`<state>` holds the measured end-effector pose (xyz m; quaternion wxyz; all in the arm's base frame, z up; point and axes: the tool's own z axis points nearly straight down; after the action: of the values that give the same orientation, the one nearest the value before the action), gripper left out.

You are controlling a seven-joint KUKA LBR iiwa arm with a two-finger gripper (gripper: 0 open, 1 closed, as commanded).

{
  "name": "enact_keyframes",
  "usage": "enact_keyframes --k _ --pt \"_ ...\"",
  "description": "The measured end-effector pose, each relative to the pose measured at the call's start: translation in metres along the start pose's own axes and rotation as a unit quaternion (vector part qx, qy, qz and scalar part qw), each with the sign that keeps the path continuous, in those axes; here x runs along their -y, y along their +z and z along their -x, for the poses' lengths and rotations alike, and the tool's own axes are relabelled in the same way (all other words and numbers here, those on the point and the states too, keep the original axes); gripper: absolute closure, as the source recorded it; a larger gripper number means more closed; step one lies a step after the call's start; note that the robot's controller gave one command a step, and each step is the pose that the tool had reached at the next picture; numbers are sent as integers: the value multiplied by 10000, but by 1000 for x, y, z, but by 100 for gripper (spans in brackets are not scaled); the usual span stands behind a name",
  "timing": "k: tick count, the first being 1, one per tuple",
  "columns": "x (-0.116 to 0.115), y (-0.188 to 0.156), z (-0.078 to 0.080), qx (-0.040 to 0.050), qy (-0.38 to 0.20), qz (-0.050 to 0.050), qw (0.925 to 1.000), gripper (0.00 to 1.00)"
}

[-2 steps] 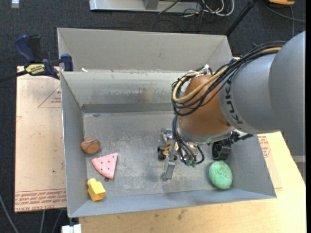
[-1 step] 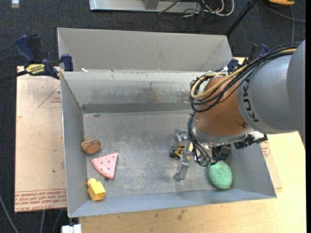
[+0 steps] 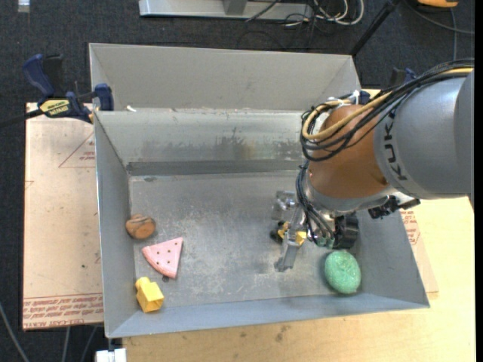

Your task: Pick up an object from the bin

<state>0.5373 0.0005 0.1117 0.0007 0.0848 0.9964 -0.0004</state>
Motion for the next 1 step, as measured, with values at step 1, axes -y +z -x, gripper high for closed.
enact_keyframes --k 1 --pt "13 -9 18 3 -220 12 9998 0"
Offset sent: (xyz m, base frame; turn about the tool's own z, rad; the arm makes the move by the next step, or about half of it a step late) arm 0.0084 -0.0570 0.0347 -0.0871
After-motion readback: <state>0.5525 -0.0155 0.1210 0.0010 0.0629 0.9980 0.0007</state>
